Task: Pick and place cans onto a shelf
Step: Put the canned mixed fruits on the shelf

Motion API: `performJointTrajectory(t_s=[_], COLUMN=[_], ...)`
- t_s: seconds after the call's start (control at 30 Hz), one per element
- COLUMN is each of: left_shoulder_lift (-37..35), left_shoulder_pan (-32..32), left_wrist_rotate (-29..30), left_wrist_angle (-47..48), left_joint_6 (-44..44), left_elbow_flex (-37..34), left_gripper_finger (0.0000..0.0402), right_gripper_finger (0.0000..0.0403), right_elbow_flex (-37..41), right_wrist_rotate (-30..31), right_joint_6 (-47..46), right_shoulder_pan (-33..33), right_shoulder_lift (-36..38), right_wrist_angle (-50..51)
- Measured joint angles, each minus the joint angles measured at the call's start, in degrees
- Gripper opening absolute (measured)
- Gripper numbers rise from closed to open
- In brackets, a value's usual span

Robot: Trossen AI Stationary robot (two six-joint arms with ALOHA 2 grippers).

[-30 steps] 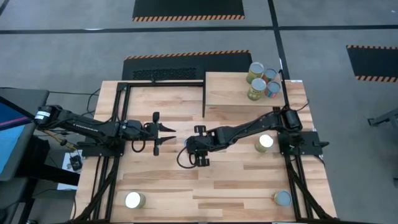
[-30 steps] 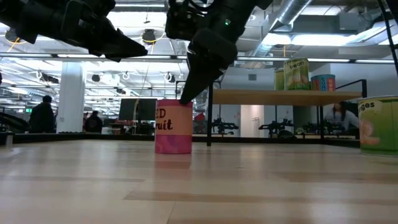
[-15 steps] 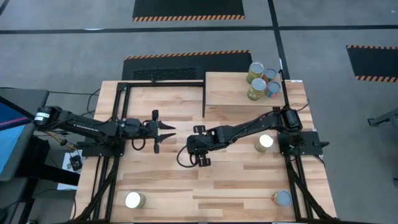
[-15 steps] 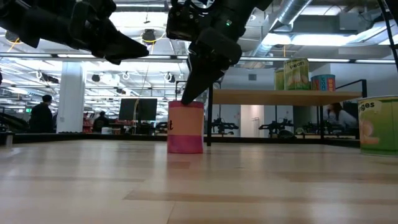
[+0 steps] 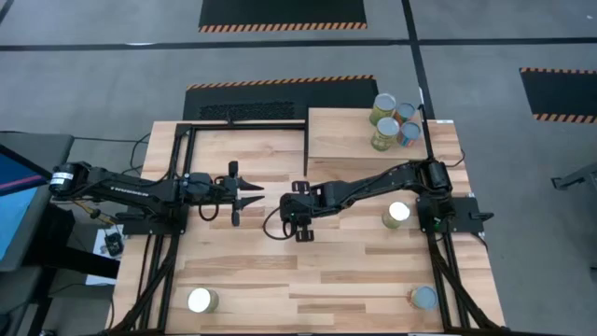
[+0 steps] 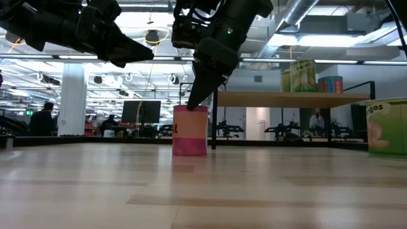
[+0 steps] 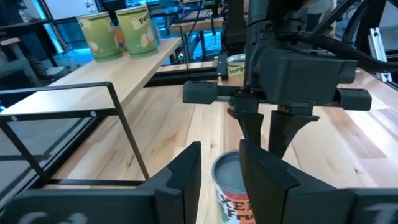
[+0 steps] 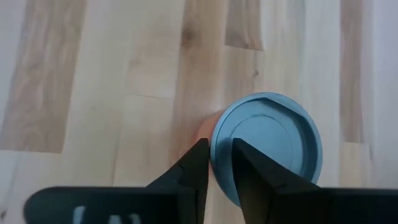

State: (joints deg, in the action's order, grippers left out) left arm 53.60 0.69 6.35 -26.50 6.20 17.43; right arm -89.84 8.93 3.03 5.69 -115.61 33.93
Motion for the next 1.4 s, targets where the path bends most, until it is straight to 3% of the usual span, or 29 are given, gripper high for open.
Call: performJointTrajectory(t_s=[0.27, 0.53, 0.9, 1.1, 1.4], left_shoulder_lift=[0.0, 0.0, 0.0, 0.0, 0.0], left_shoulder_pan=[0.2, 0.2, 0.2, 0.1, 0.1], left_wrist_rotate=[0.0, 0.0, 0.0, 0.0, 0.0], left_wrist_angle=[0.0, 0.0, 0.1, 0.0, 0.0], left_joint_6=[0.3, 0.4, -1.3, -1.4, -1.4], left_elbow_flex=[0.0, 0.0, 0.0, 0.0, 0.0], left_gripper_finger=[0.01, 0.01, 0.01, 0.01, 0.01], right_gripper_finger=[0.001, 0.0021, 0.0024, 0.0018, 0.0021], right_elbow_flex=[0.0, -1.0, -13.4, -18.0, -18.6], right_wrist_rotate=[0.0, -3.0, -1.1, 7.5, 7.9], right_joint_6=[0.4, -4.8, -18.5, -20.3, -23.6], right_shoulder_pan=[-0.4, -0.6, -2.4, -9.6, -29.7], right_shoulder_lift=[0.1, 3.8, 12.5, 15.4, 16.6], right_wrist_angle=[-0.1, 1.6, 16.2, 26.3, 30.5])
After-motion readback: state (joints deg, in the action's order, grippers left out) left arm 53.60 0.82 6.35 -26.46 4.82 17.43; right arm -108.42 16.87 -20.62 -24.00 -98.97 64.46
